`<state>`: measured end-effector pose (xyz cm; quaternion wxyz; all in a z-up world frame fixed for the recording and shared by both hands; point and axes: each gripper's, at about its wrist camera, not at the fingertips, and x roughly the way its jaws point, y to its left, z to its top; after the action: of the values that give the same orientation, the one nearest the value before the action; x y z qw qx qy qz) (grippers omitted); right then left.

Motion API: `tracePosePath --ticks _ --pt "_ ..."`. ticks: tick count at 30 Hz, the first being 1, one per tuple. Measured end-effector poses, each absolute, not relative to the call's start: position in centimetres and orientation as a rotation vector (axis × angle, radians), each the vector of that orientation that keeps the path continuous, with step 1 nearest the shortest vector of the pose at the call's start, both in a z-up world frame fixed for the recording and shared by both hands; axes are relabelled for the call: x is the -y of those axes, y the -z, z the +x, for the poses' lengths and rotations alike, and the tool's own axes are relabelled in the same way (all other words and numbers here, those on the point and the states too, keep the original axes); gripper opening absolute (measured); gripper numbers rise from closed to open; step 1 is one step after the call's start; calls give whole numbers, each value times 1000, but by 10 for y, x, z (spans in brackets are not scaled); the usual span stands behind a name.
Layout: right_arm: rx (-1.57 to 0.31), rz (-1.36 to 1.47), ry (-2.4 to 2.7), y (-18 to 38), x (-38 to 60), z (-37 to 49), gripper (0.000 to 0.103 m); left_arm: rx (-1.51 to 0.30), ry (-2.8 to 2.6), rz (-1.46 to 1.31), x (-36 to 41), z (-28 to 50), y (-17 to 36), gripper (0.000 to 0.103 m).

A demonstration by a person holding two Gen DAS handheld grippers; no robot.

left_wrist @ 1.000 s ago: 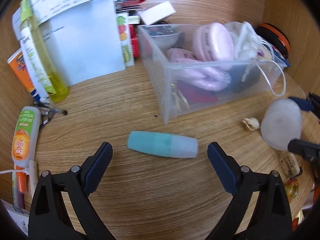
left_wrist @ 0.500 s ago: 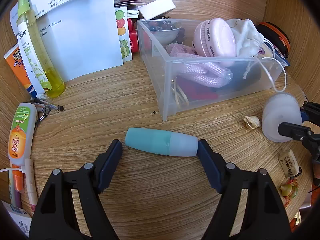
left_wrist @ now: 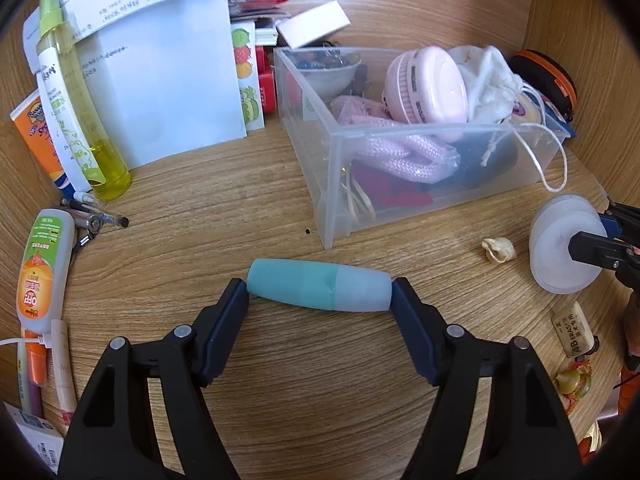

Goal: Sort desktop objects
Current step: 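Grasp the white round container with the right tool while the left grasps the teal bottle, then carry the white container and teal bottle over the clear bin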

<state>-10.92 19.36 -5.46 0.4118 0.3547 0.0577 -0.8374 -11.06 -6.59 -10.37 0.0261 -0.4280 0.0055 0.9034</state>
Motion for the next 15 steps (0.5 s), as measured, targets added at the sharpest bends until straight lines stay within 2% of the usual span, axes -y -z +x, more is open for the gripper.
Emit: tracePosePath --ticks 8,15 --pt "-99 941 2067 54 -198 -118 27 23 -2883 -1269 74 -104 95 72" --pt "-135 901 2113 42 -204 -110 27 -87 -2929 -1191 63 -83 83 72"
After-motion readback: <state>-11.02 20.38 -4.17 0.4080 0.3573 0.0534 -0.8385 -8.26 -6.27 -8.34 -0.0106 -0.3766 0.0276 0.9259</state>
